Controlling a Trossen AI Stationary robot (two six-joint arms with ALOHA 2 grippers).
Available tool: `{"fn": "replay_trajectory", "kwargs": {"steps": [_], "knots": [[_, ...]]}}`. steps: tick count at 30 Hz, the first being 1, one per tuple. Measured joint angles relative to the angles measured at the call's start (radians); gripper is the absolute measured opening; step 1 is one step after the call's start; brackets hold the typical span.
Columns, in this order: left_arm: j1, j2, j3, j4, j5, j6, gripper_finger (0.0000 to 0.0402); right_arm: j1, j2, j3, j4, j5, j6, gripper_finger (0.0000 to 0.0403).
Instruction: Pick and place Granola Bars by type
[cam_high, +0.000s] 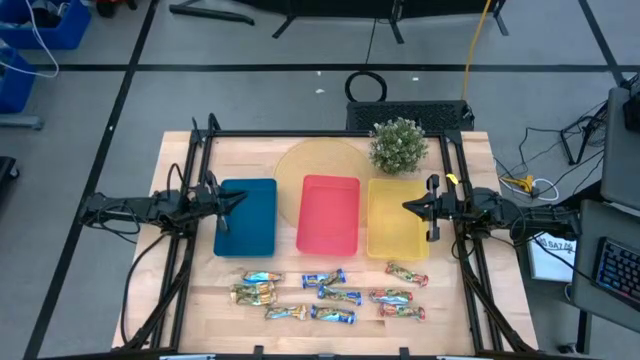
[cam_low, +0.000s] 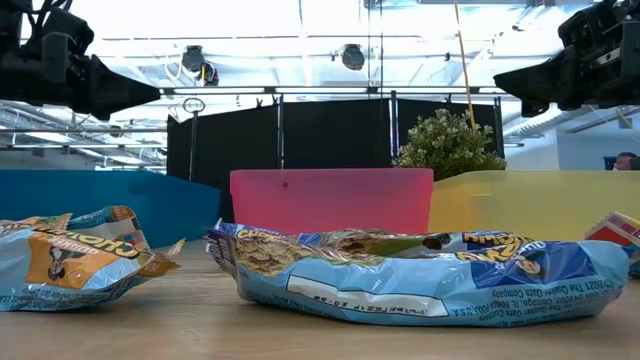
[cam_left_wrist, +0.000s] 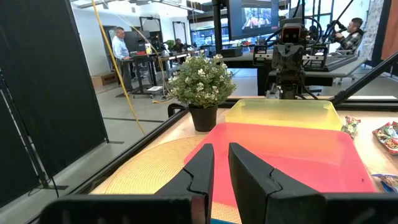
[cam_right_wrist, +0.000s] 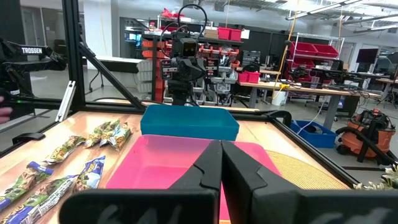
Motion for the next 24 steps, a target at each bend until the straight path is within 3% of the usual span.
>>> {"fn": "replay_trajectory", "kwargs": {"steps": [4, 11, 24], "knots": [[0.000, 0.000, 0.000, 0.000, 0.000, 0.000, 0.0058, 0.000, 0.000, 0.000, 0.000, 0.000, -0.002, 0.0000], [0.000, 0.000, 0.000, 0.000, 0.000, 0.000, 0.0058, 0.000, 0.000, 0.000, 0.000, 0.000, -0.191, 0.0000], [0.000, 0.000, -0.002, 0.014, 0.001, -0.070, 0.0058, 0.000, 0.000, 0.000, 0.004, 0.000, -0.209, 0.0000]]}}
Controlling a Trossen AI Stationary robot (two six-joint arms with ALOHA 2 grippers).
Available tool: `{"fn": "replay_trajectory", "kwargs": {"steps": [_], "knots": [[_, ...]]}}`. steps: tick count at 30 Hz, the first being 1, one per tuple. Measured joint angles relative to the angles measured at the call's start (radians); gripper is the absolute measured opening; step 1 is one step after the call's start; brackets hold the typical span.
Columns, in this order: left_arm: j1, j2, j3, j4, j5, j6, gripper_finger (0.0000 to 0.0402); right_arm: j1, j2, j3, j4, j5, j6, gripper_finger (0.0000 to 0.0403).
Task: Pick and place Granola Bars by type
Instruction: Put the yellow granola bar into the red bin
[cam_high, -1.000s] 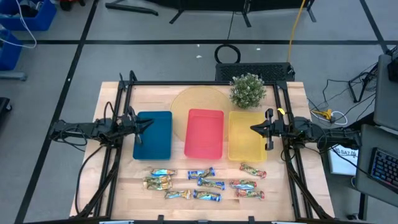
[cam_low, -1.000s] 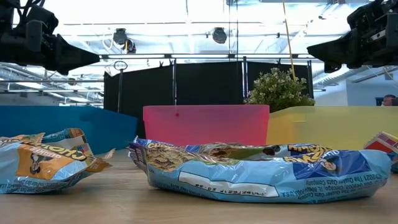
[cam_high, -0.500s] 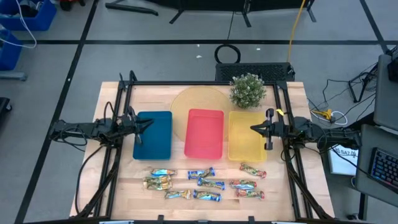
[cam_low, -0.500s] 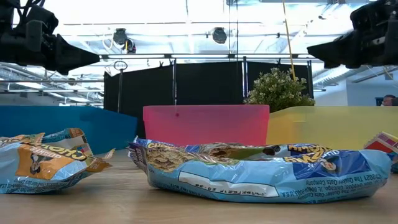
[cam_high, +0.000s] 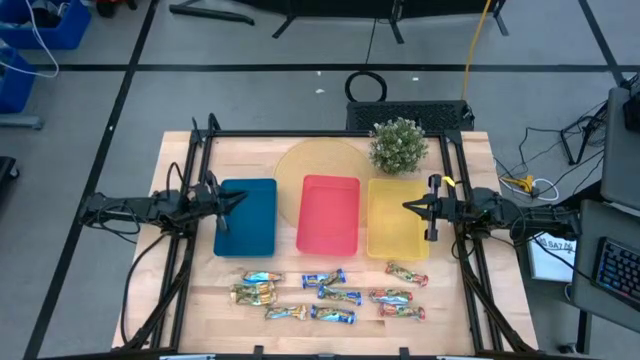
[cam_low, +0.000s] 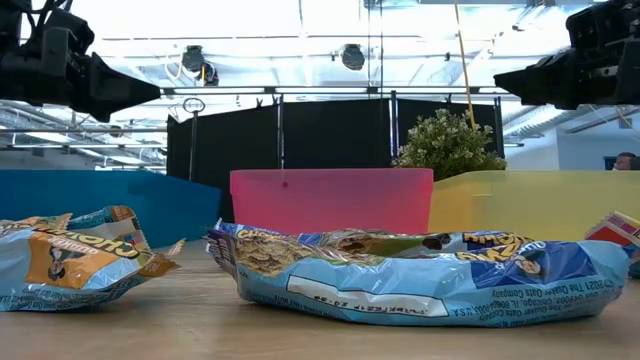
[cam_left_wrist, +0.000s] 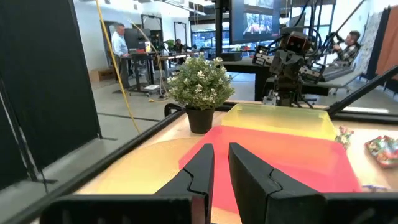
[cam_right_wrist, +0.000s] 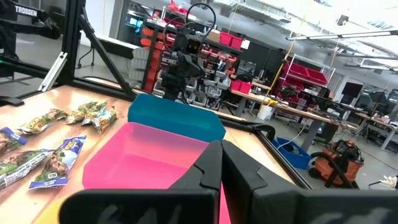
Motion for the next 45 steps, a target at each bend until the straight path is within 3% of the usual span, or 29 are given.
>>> {"fn": "replay_trajectory", "kwargs": {"steps": [12, 22, 26, 29, 35, 40, 45], "knots": [[0.000, 0.000, 0.000, 0.001, 0.000, -0.039, 0.0058, 0.000, 0.000, 0.000, 0.064, -0.002, 0.175, 0.0000], [-0.001, 0.000, 0.001, -0.009, 0.004, -0.078, 0.0058, 0.000, 0.001, 0.000, 0.054, -0.001, 0.183, 0.0000], [-0.002, 0.000, 0.003, -0.024, 0.072, -0.148, 0.0058, 0.000, 0.001, 0.000, 0.076, 0.002, 0.179, 0.0000], [-0.003, 0.000, 0.003, -0.023, 0.153, -0.166, 0.0058, 0.001, 0.008, 0.006, 0.142, 0.071, 0.229, 0.0000], [-0.003, 0.000, 0.002, 0.030, 0.150, -0.181, 0.0058, 0.001, 0.084, 0.057, 0.139, 0.118, 0.192, 0.0000], [-0.003, 0.000, 0.002, 0.114, 0.202, -0.160, 0.0058, 0.005, 0.164, 0.102, 0.146, 0.226, 0.138, 0.0000], [-0.011, 0.015, 0.046, 0.053, 0.254, -0.155, 0.0058, 0.005, 0.207, 0.106, 0.138, 0.239, 0.123, 0.0000]]}}
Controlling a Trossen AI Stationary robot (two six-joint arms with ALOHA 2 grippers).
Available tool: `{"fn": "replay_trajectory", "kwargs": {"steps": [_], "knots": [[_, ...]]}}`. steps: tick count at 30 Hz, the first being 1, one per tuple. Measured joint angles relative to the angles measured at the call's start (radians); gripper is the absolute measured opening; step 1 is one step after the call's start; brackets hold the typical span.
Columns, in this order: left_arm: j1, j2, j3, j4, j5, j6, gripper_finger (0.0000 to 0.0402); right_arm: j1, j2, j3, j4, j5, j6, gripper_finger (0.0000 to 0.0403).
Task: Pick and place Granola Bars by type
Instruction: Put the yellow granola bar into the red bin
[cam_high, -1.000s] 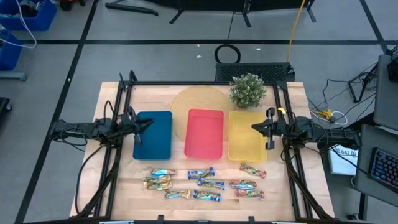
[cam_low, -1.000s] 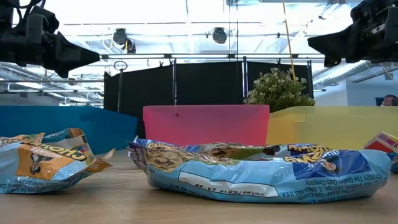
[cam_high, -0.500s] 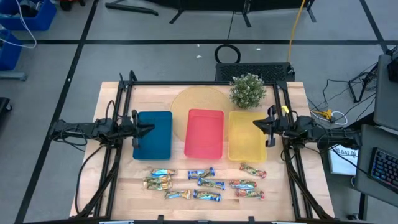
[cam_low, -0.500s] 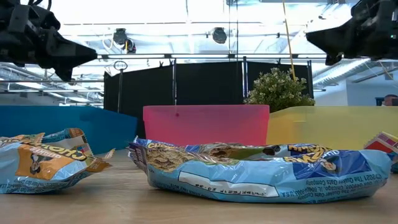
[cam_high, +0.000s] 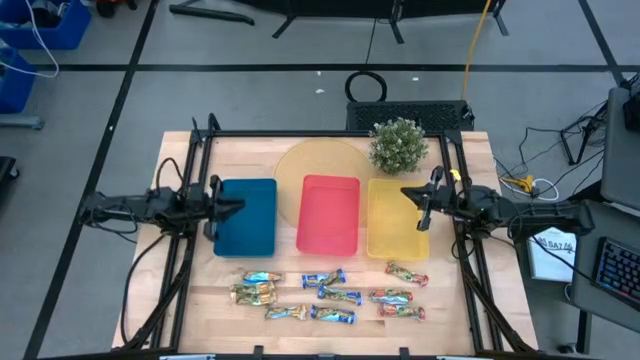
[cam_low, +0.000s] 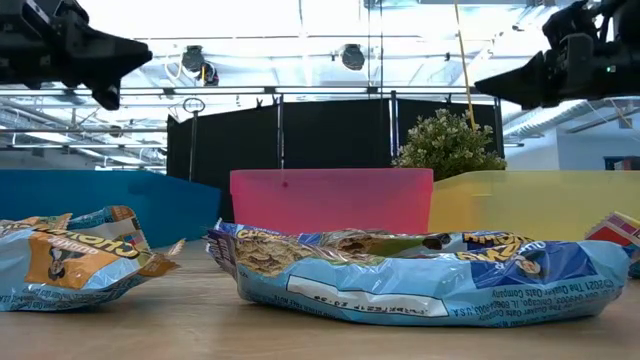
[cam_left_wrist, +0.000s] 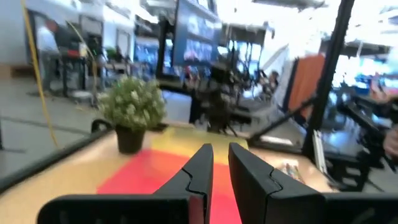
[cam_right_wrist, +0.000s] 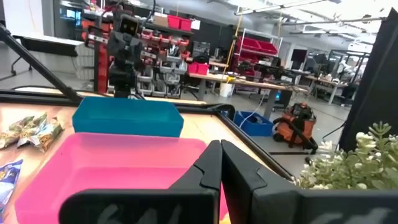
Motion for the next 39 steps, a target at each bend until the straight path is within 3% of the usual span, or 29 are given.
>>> {"fn": "replay_trajectory", "kwargs": {"steps": [4, 9, 15, 26, 32, 39], "knots": [[-0.028, 0.067, 0.064, -0.114, -0.010, -0.015, 0.0059, 0.000, 0.014, 0.001, -0.002, 0.000, 0.000, 0.0000], [-0.067, 0.195, 0.120, -0.121, -0.086, 0.030, 0.0059, 0.000, 0.019, -0.001, 0.001, -0.002, 0.039, 0.0000], [-0.103, 0.365, 0.194, -0.203, -0.097, 0.044, 0.0059, 0.000, 0.019, -0.045, 0.001, -0.003, 0.093, 0.0000], [-0.166, 0.567, 0.226, 0.048, -0.134, 0.161, 0.0058, 0.000, 0.019, -0.063, -0.001, -0.003, 0.112, 0.0000], [-0.233, 0.647, 0.379, -0.168, -0.192, 0.029, 0.0076, 0.000, 0.019, -0.064, 0.001, -0.003, 0.111, 0.0000], [-0.356, 0.810, 0.626, -0.498, -0.273, -0.227, 0.0163, 0.000, 0.019, -0.065, 0.022, -0.004, 0.083, 0.0000]]}}
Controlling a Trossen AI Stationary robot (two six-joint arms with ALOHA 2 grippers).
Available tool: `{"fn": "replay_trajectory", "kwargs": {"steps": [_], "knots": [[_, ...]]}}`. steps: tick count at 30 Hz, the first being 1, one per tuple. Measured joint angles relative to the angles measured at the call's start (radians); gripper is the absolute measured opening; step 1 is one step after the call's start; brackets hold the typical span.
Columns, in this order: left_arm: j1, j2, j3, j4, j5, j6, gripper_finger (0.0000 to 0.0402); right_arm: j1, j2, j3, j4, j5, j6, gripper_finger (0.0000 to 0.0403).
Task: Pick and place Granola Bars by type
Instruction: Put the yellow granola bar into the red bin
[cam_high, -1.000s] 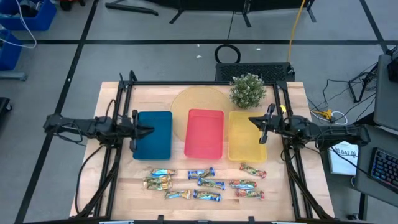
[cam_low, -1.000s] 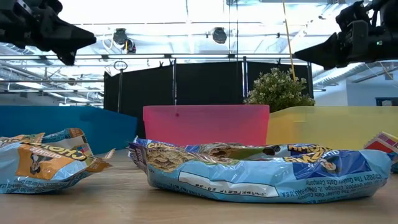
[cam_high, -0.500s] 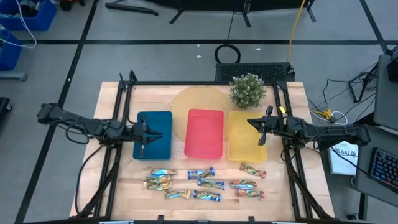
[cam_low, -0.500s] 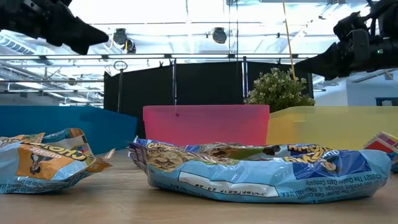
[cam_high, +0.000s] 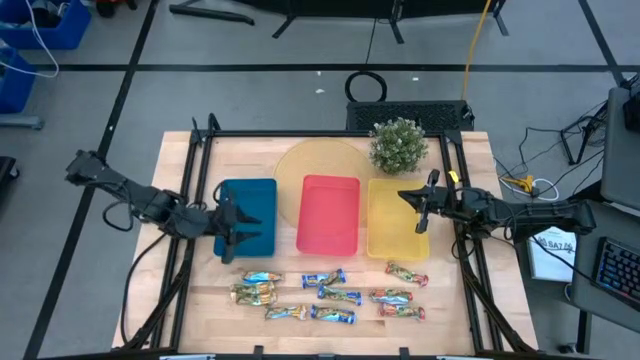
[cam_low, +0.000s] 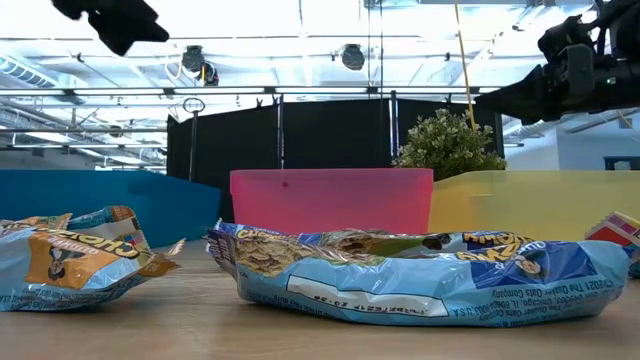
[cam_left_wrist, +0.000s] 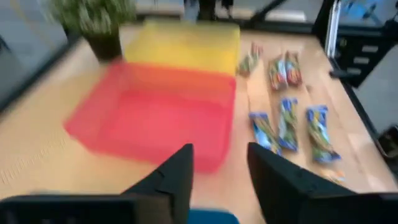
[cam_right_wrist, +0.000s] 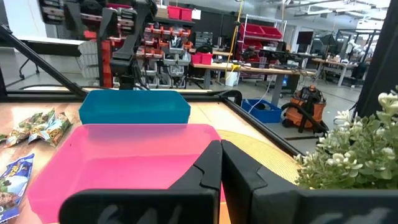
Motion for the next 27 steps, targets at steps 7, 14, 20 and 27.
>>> {"fn": "replay_trajectory", "kwargs": {"steps": [7, 14, 20, 27], "knots": [[-0.108, 0.149, 0.085, -0.264, 0.068, -0.449, 0.0217, 0.000, 0.006, -0.001, -0.006, 0.000, 0.003, 0.0000], [-0.164, 0.385, 0.085, -0.092, 0.066, -0.541, 0.0219, 0.000, 0.006, -0.001, -0.026, -0.001, 0.003, 0.0000], [-0.166, 0.643, 0.194, 0.014, 0.186, -0.495, 0.0219, 0.000, 0.008, -0.002, -0.034, -0.001, 0.010, 0.0000], [-0.167, 0.875, 0.477, -0.184, 0.336, -0.463, 0.0240, 0.000, 0.008, -0.002, -0.035, -0.001, 0.056, 0.0000]]}}
